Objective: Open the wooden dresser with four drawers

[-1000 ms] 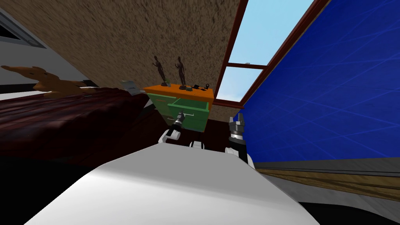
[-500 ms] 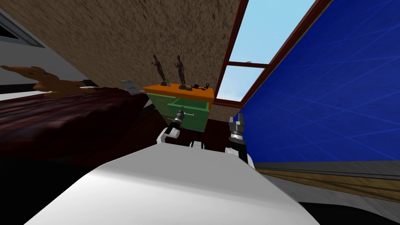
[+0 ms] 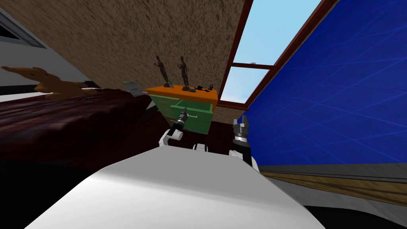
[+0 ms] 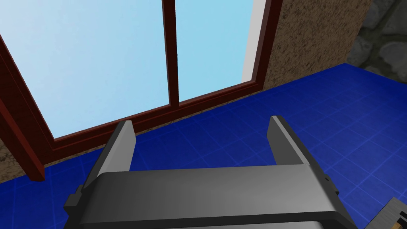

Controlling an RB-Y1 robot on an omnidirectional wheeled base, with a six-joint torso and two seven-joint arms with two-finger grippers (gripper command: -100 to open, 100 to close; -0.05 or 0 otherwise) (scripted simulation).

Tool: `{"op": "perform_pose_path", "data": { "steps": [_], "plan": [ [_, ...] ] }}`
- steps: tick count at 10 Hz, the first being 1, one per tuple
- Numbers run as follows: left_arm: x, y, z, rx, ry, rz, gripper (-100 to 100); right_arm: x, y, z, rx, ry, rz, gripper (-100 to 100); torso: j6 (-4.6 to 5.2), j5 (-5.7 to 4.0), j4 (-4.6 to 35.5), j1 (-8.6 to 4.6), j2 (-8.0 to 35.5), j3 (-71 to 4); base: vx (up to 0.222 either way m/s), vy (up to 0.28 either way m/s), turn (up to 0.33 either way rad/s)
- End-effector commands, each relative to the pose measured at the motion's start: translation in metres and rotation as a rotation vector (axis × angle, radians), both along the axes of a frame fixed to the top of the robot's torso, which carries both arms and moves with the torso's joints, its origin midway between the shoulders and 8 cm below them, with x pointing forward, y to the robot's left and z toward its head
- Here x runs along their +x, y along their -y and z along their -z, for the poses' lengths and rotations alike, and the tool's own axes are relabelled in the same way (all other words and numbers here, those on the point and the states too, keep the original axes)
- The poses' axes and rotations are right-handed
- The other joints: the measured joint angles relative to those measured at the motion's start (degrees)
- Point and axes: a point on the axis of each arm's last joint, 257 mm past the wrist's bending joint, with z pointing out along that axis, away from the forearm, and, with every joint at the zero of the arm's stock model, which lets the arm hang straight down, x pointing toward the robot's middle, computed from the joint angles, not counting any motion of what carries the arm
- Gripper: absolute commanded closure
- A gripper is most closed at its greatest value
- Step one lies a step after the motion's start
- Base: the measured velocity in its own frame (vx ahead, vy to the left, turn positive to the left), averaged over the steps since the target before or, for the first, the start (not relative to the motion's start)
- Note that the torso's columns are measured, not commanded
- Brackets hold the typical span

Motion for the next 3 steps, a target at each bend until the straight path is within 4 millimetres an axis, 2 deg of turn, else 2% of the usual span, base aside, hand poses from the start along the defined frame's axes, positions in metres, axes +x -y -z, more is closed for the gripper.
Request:
{"op": "perform_pose_path", "data": {
  "steps": [1, 3],
  "plan": [
    [-0.0001, -0.0001, 0.0004, 0.0, -0.001, 0.0, 0, 0.0, 0.0, 0.0, 0.0, 0.0, 0.0, 0, 0.0, 0.01, -0.01, 0.01, -0.02, -0.01, 0.0, 0.0, 0.0],
    [-0.0001, -0.0002, 0.001, 0.0, -0.002, 0.0, 0, 0.0, 0.0, 0.0, 0.0, 0.0, 0.0, 0, 0.0, 0.02, -0.03, 0.02, -0.05, -0.03, 0.0, 0.0, 0.0]
  ]
}}
